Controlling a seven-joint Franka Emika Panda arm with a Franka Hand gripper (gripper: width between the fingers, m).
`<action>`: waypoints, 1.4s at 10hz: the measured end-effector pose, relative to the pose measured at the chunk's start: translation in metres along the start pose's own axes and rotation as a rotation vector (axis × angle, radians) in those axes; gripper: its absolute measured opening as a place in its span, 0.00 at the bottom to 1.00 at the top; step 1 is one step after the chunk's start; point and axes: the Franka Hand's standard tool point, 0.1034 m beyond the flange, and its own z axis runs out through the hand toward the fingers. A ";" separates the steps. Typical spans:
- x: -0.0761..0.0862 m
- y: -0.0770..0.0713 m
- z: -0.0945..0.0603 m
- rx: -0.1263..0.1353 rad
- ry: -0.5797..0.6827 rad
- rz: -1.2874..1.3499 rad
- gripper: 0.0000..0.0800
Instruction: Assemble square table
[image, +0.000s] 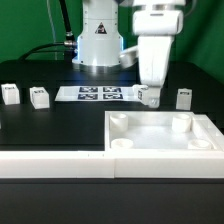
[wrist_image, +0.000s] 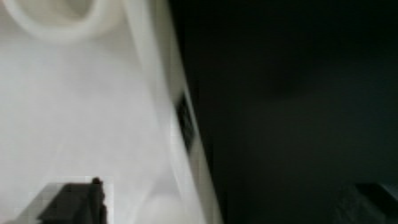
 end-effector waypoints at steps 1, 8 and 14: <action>0.016 -0.001 -0.017 -0.011 0.000 0.098 0.81; 0.036 -0.024 -0.017 0.042 -0.014 0.775 0.81; 0.047 -0.041 -0.014 0.116 -0.064 1.334 0.81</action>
Offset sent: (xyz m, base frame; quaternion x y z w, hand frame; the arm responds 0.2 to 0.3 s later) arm 0.0000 0.0000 0.0000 0.0000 0.0000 0.1938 0.9810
